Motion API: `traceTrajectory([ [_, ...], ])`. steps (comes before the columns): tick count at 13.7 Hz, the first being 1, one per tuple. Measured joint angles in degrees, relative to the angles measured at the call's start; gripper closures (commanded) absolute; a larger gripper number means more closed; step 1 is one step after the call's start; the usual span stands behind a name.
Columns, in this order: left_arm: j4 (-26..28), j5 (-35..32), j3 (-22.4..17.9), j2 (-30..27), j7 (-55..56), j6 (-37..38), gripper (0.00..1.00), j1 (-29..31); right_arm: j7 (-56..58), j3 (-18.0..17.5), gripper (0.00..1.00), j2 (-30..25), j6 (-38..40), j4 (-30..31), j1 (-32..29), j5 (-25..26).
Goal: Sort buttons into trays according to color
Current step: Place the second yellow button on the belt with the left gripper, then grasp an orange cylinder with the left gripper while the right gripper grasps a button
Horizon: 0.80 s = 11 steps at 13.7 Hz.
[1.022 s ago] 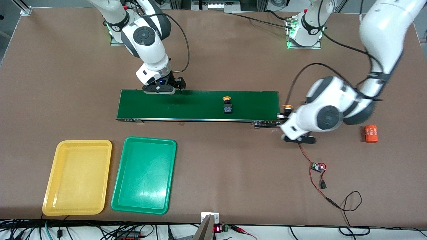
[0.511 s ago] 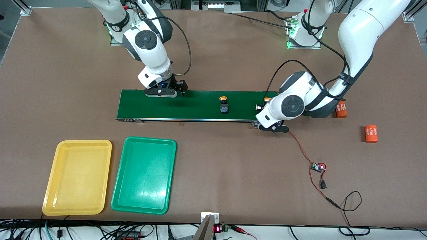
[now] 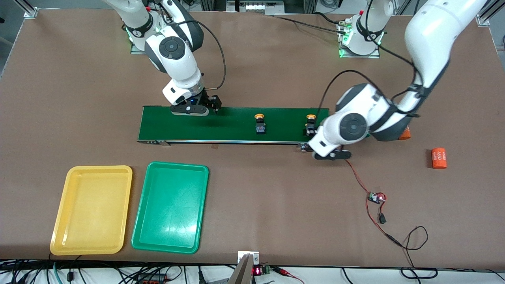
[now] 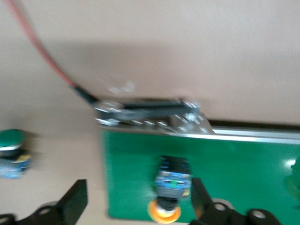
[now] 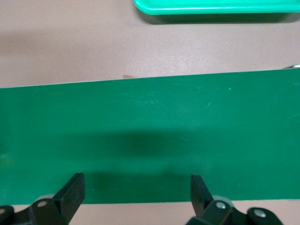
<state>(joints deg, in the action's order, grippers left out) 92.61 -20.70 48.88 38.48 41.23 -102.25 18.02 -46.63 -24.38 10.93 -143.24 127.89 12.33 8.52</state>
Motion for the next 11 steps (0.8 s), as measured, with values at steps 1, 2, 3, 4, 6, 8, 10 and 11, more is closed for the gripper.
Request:
traceTrajectory([
  [1, -3.2, -0.9, -0.7, -0.6, -0.8, 3.0, 0.00, 0.9, 0.0, 0.0, 0.00, 0.0, 0.0, 0.0, 0.0, 0.0],
  [2, -5.6, -2.4, -1.8, -1.2, -3.0, 4.9, 0.00, 2.2, 0.0, 0.0, 0.00, 0.0, 0.0, 0.0, 0.0, 0.0],
  [3, -6.9, -4.5, -3.3, -1.4, -6.7, 5.8, 0.00, 3.8, 0.0, 0.0, 0.00, 0.0, 0.0, 0.0, 0.0, 0.0],
  [4, -7.3, -6.3, -4.8, -1.3, -11.6, 5.9, 0.00, 5.8, -0.1, 0.0, 0.00, 0.1, 0.0, 0.0, 0.0, 0.0],
  [6, -7.3, -7.7, -7.2, 0.2, -21.5, 5.2, 0.00, 10.3, -0.9, 0.0, 0.00, 0.4, 0.0, -0.4, 0.6, 0.0],
  [8, -7.8, -9.9, -9.6, 1.8, -28.3, 1.6, 0.00, 13.9, -1.4, -0.1, 0.00, 1.8, 0.0, -2.6, 2.0, 0.1],
  [10, -8.0, -12.4, -14.0, 2.4, -31.0, -2.2, 0.00, 14.7, -1.8, -0.1, 0.00, 4.5, 0.0, -6.0, 3.9, 0.7],
  [11, -8.0, -12.8, -16.5, 2.7, -32.5, -4.8, 0.00, 14.8, -1.9, -0.1, 0.00, 6.0, 0.0, -7.5, 4.8, 1.3],
])
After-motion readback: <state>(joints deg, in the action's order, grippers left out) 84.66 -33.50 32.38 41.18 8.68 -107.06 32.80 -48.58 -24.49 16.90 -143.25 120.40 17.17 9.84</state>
